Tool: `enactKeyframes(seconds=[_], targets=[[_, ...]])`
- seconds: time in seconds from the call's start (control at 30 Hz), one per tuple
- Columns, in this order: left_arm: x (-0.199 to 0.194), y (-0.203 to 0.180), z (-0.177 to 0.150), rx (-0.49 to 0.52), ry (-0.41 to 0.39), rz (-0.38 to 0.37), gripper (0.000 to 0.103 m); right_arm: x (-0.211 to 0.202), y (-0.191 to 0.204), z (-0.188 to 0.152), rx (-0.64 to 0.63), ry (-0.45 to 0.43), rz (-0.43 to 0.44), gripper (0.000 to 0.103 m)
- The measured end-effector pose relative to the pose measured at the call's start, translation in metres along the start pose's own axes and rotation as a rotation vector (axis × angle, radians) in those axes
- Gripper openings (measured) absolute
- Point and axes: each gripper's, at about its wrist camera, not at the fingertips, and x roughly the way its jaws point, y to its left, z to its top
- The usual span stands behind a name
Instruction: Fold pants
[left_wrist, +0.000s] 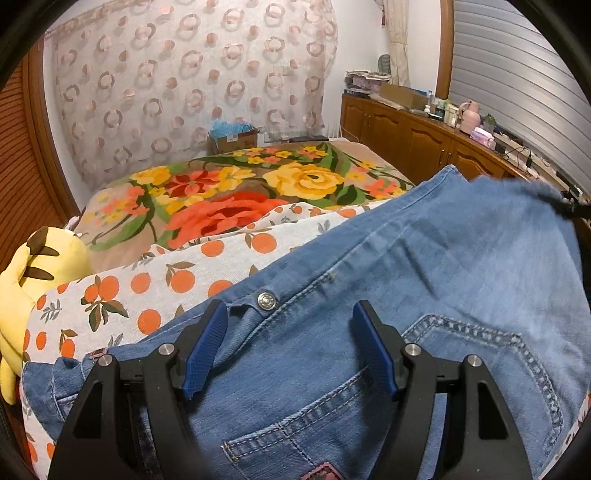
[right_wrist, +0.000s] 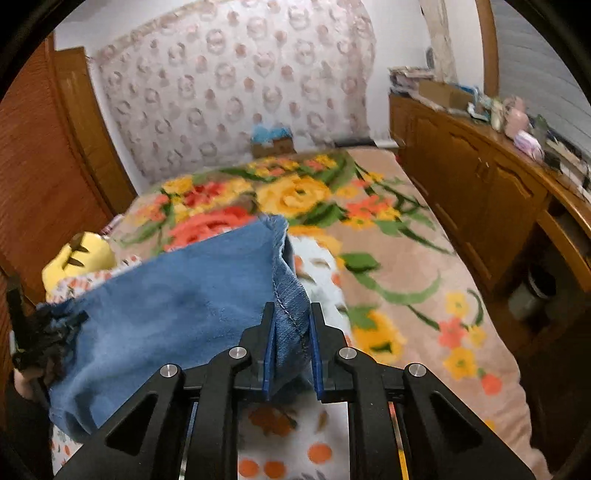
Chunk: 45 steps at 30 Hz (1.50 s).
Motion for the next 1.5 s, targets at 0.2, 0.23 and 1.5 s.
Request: enactKeyframes(seconds=[0.2,0.23,1.5], targets=[[0.000,0.001,0.000,0.000,0.001,-0.001,0.071,0.003,-0.015,-0.009,0.022,-0.006,-0.062,0.018],[0.000,0.001,0.000,-0.001,0.001,-0.001,0.071,0.001,-0.014,-0.008,0.005,-0.020,-0.103,0.018],[0.023,-0.009,-0.001,0.049,0.124,0.037,0.080,0.131,0.014,0.064,-0.129,0.061,0.153,0.052]])
